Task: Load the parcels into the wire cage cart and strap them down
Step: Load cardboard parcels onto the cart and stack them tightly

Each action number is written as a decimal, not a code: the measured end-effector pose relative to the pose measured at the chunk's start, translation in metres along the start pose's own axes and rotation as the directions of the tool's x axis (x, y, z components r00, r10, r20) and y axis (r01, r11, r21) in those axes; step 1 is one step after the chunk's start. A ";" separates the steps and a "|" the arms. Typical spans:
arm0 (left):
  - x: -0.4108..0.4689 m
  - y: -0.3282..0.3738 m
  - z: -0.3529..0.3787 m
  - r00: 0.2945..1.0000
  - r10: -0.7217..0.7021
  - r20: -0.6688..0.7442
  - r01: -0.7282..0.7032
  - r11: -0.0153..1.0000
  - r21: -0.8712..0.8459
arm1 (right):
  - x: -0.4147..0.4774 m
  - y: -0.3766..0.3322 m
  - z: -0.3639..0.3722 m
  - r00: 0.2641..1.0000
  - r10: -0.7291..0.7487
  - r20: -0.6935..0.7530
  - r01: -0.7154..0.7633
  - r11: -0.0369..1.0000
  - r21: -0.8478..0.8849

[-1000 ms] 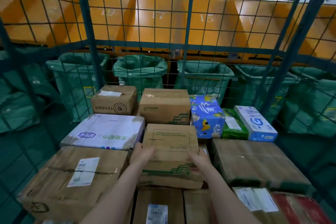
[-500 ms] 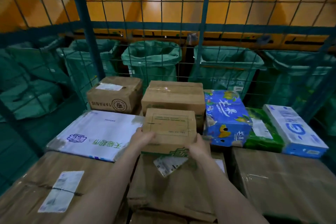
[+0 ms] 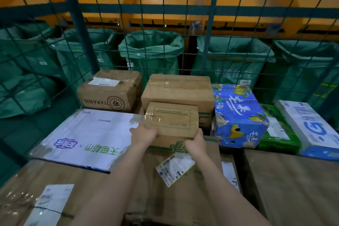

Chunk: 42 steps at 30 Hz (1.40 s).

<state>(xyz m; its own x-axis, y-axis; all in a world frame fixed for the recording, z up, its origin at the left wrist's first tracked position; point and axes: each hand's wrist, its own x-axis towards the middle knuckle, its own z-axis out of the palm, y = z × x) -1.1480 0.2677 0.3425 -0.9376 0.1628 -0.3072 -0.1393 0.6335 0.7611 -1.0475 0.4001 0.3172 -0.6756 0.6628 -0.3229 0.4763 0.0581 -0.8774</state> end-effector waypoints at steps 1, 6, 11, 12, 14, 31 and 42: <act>-0.002 0.002 0.000 0.999 -0.003 -0.043 0.007 0.995 0.103 | 0.000 -0.001 0.001 1.000 -0.001 0.006 0.001 1.000 0.007; -0.012 0.011 0.001 1.000 0.007 -0.022 -0.003 0.981 0.196 | -0.003 -0.006 -0.003 0.998 0.030 0.056 -0.030 0.999 0.010; -0.032 0.008 -0.011 1.000 -0.004 0.030 0.001 0.994 0.114 | -0.027 -0.006 -0.010 0.998 0.005 0.068 -0.005 1.000 0.006; -0.038 0.005 -0.013 0.999 0.010 0.040 -0.014 0.994 0.109 | -0.034 -0.005 -0.010 0.999 0.001 0.042 -0.002 1.000 0.010; -0.048 0.002 -0.015 0.998 0.024 0.054 -0.030 0.993 0.111 | -0.043 -0.004 -0.010 1.000 0.003 0.000 -0.003 1.000 -0.009; -0.204 -0.079 -0.084 0.998 -0.027 -0.049 0.022 0.995 -0.093 | -0.178 0.020 0.020 0.965 0.007 0.261 0.043 0.982 -0.184; -0.320 -0.134 -0.130 0.995 -0.100 0.014 0.101 0.968 -0.229 | -0.311 0.038 0.037 0.948 -0.039 0.315 0.089 0.985 -0.147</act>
<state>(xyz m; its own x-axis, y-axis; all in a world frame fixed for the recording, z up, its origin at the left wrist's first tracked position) -0.8704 0.0330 0.4132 -0.9144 0.1087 -0.3899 -0.3025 0.4566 0.8367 -0.8401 0.1691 0.3710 -0.8363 0.3913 -0.3841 0.4920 0.2263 -0.8407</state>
